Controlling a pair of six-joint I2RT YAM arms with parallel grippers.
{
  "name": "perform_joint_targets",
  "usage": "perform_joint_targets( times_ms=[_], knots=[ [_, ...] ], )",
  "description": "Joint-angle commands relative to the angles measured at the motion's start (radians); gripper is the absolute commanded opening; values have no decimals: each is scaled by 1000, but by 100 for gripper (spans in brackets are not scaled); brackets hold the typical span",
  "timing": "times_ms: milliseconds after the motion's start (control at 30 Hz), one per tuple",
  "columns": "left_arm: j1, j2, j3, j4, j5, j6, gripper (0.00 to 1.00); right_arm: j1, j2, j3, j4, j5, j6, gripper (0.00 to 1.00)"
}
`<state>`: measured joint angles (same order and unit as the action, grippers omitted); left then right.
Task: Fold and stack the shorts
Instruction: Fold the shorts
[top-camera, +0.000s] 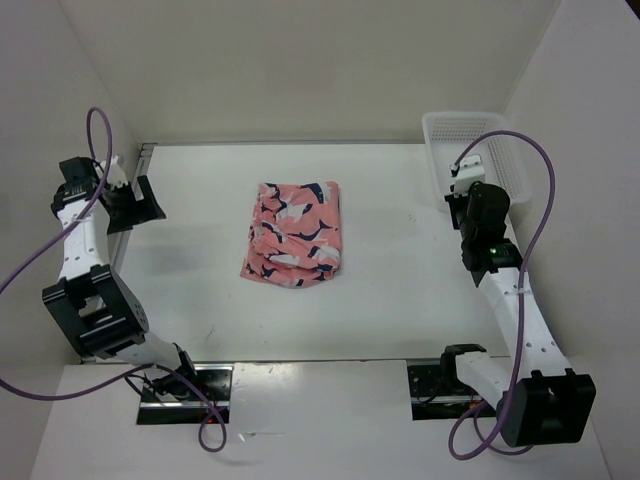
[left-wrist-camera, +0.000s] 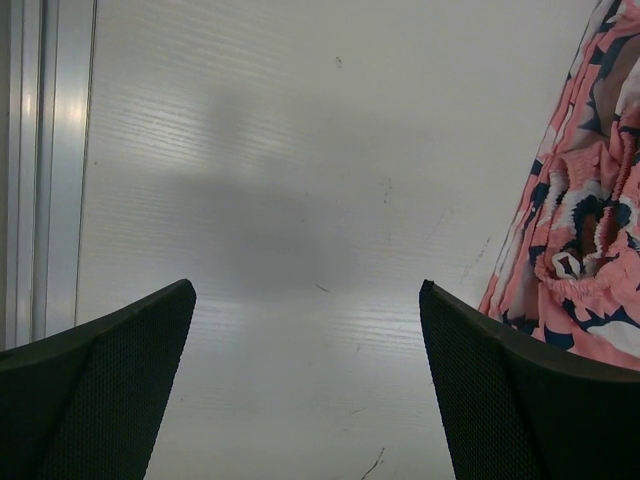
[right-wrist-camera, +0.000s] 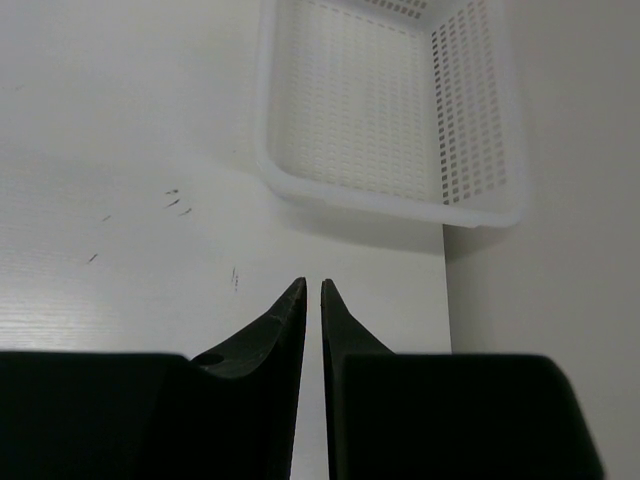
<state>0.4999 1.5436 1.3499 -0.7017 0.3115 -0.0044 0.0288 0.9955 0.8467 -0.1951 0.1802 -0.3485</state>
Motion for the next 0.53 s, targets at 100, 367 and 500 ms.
perform_joint_targets(
  times_ms=[100,367,500],
  knots=[
    [5,-25,-5,21,18,4,100,-7,-34,-11,22,-18,13,15],
    [5,-34,-14,21,18,4,100,-7,-34,-29,22,-27,3,16],
    [5,-34,-14,21,34,4,100,-7,-34,-29,22,-27,3,19]
  ],
)
